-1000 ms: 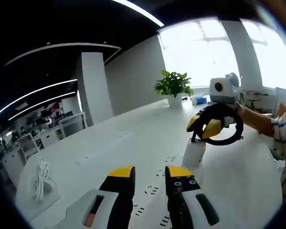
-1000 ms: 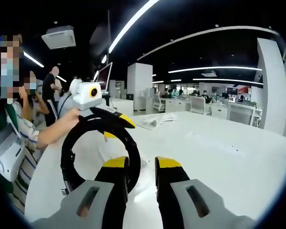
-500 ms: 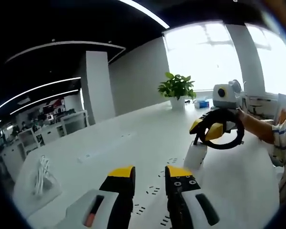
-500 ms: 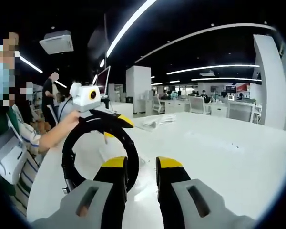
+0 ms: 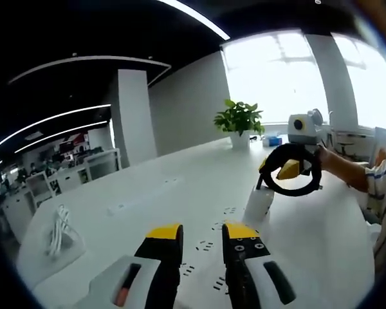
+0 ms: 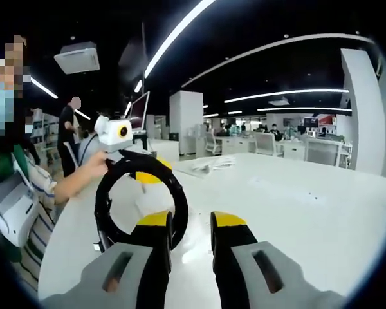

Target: Straighten the power strip on the desk, plug the charger into it

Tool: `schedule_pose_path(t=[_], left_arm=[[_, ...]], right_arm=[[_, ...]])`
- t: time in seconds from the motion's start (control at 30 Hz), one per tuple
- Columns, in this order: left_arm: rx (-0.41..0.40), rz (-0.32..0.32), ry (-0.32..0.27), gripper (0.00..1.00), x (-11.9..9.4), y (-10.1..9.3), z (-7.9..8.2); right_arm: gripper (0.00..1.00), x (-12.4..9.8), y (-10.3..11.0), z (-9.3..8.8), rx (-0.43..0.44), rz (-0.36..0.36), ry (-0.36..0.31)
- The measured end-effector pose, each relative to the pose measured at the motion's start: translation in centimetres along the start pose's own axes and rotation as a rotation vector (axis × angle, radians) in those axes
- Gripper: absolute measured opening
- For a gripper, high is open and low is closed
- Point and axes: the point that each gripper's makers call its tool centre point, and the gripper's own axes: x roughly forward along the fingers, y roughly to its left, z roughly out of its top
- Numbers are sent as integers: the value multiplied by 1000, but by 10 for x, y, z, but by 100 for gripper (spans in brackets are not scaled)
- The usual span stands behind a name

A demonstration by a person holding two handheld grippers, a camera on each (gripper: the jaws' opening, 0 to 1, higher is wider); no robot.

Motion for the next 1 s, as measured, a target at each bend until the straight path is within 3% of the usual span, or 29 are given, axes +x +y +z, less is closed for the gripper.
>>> schedule_pose_path(t=[0.53, 0.63, 0.8, 1.0], left_arm=[[-15, 3, 3, 27, -37, 3, -10], [-9, 10, 14, 29, -41, 7, -17], [-33, 14, 14, 28, -45, 12, -28], [-88, 4, 59, 28, -50, 10, -42]], right_arm=[[22, 1, -2, -12, 21, -9, 35], [23, 0, -3, -13, 22, -11, 37], [25, 0, -1, -10, 44, 34, -26], [25, 2, -3, -17, 73, 30, -23]])
